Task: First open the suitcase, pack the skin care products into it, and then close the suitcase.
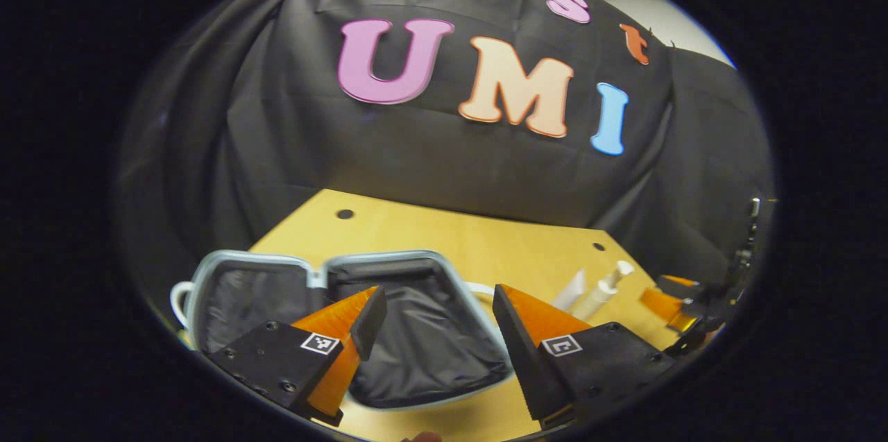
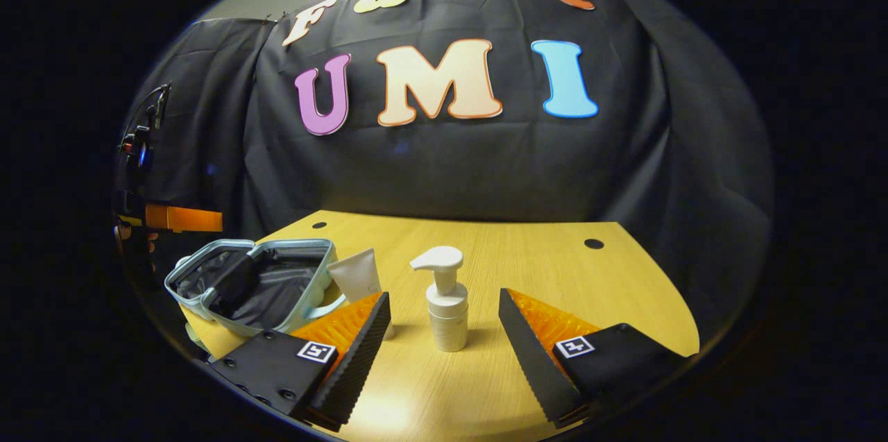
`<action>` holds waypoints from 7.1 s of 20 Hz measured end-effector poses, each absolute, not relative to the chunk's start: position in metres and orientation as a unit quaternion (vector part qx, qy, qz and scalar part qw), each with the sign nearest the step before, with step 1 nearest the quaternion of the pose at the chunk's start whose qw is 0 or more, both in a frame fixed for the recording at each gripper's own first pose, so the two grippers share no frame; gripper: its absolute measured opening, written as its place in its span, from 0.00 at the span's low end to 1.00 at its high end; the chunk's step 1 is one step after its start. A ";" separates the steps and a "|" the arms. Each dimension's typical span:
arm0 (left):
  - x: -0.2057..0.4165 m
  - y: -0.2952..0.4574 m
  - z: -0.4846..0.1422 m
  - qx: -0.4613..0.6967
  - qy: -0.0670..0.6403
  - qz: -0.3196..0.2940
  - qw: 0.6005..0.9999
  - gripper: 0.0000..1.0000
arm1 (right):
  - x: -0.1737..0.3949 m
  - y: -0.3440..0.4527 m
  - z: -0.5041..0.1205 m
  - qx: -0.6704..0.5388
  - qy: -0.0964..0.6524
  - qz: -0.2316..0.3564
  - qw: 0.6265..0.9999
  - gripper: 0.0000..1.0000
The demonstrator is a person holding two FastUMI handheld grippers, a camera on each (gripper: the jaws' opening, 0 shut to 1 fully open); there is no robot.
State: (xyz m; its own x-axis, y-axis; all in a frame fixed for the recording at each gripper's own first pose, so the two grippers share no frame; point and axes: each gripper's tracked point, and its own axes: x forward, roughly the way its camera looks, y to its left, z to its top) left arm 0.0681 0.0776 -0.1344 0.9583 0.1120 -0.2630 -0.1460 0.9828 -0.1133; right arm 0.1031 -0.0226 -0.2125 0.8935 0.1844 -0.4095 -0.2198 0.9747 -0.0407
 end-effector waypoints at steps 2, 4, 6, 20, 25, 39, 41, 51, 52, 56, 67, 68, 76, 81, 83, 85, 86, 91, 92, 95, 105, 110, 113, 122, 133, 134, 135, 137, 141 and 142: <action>0.088 0.041 -0.162 -0.081 0.138 0.046 0.986 0.94 | 0.115 -0.021 -0.234 -0.043 0.218 0.118 0.968 0.99; 0.109 0.011 -0.177 -0.093 0.136 0.031 0.986 0.96 | 0.123 -0.022 -0.255 -0.044 0.231 0.129 0.963 0.99; 0.127 -0.013 -0.194 -0.099 0.139 0.021 0.985 0.96 | 0.131 -0.027 -0.270 -0.045 0.238 0.135 0.961 0.99; 0.202 -0.057 -0.272 -0.126 0.196 0.057 0.971 0.91 | 0.156 -0.025 -0.324 -0.035 0.268 0.175 0.947 0.88; 0.204 -0.055 -0.277 -0.120 0.206 0.060 0.969 0.47 | 0.159 -0.023 -0.326 -0.037 0.269 0.173 0.947 0.65; 0.098 0.028 -0.156 -0.174 0.237 0.048 0.955 0.33 | 0.140 -0.047 -0.284 0.002 0.288 0.124 0.950 0.62; 0.081 0.070 -0.162 -0.176 0.266 0.069 0.945 0.32 | 0.127 -0.042 -0.274 0.002 0.290 0.124 0.949 0.62; 0.060 0.141 -0.271 -0.175 0.472 -0.035 0.863 0.33 | 0.052 0.084 -0.244 0.003 0.325 0.117 0.938 0.60; 0.063 0.141 -0.271 -0.178 0.475 -0.052 0.861 0.33 | 0.049 0.104 -0.240 0.011 0.326 0.117 0.938 0.62; 0.067 0.142 -0.273 -0.182 0.476 -0.084 0.856 0.33 | 0.050 0.176 -0.238 0.024 0.328 0.124 0.936 0.61; 0.061 0.183 -0.226 -0.238 0.396 -0.060 0.885 0.86 | 0.066 0.255 -0.298 -0.010 0.405 0.148 0.902 0.60; 0.058 0.193 -0.214 -0.237 0.377 -0.050 0.894 0.87 | 0.066 0.257 -0.302 -0.013 0.411 0.146 0.900 0.60; -0.010 0.309 -0.121 -0.287 0.227 0.067 0.928 0.89 | 0.072 0.260 -0.350 -0.038 0.453 0.131 0.881 0.60; -0.079 0.406 -0.120 -0.323 0.178 0.176 0.913 0.89 | 0.071 0.272 -0.377 -0.056 0.467 0.133 0.872 0.58; -0.103 0.432 -0.129 -0.339 0.159 0.211 0.903 0.89 | 0.069 0.274 -0.384 -0.069 0.472 0.135 0.868 0.61; -0.127 0.455 -0.147 -0.344 0.159 0.245 0.892 0.89 | 0.069 0.275 -0.382 -0.071 0.466 0.136 0.871 0.58; -0.137 0.462 -0.156 -0.348 0.162 0.257 0.887 0.89 | 0.070 0.276 -0.378 -0.064 0.460 0.138 0.875 0.60; -0.158 0.481 -0.200 -0.384 0.178 0.280 0.862 0.89 | 0.076 0.280 -0.339 -0.021 0.420 0.147 0.895 0.92; -0.158 0.481 -0.209 -0.395 0.180 0.276 0.858 0.89 | 0.078 0.277 -0.328 -0.013 0.408 0.142 0.902 0.93; -0.154 0.487 -0.235 -0.422 0.184 0.274 0.845 0.89 | 0.082 0.263 -0.292 0.010 0.376 0.123 0.918 0.94; -0.141 0.487 -0.265 -0.488 0.180 0.240 0.819 0.14 | 0.079 0.205 -0.227 0.026 0.313 0.043 0.948 0.95; -0.142 0.478 -0.254 -0.498 0.171 0.213 0.823 0.01 | 0.067 0.197 -0.226 0.023 0.312 0.031 0.949 0.94; -0.141 0.469 -0.238 -0.484 0.173 0.202 0.834 0.00 | 0.061 0.194 -0.218 0.018 0.302 0.030 0.953 0.89; -0.113 0.426 -0.116 -0.430 0.115 0.134 0.885 0.00 | 0.027 0.161 -0.206 0.015 0.295 0.010 0.955 0.94; -0.046 0.323 -0.027 -0.336 0.105 0.057 0.934 0.00 | -0.002 0.102 -0.196 0.028 0.295 0.001 0.955 0.89; -0.042 0.312 -0.023 -0.332 0.106 0.051 0.936 0.00 | -0.003 0.096 -0.195 0.027 0.294 0.002 0.955 0.94; -0.038 0.302 -0.016 -0.326 0.107 0.045 0.938 0.00 | -0.004 0.090 -0.194 0.028 0.294 0.002 0.955 0.94; -0.031 0.277 -0.006 -0.314 0.109 0.029 0.943 0.00 | -0.003 0.079 -0.194 0.031 0.294 0.003 0.955 0.89; -0.010 0.226 0.001 -0.293 0.120 -0.004 0.948 0.00 | 0.002 0.059 -0.197 0.040 0.295 0.005 0.955 0.89; -0.004 0.210 0.000 -0.290 0.123 -0.011 0.949 0.00 | 0.000 0.054 -0.198 0.042 0.295 0.006 0.955 0.89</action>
State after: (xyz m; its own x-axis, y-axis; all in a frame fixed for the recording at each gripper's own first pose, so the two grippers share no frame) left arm -0.0036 0.2102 -0.0003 0.9697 -0.0927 -0.2262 -0.0497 0.8312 -0.5538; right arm 0.0002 0.0540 -0.1976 0.8259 0.0358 -0.5627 0.0142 0.9963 0.0842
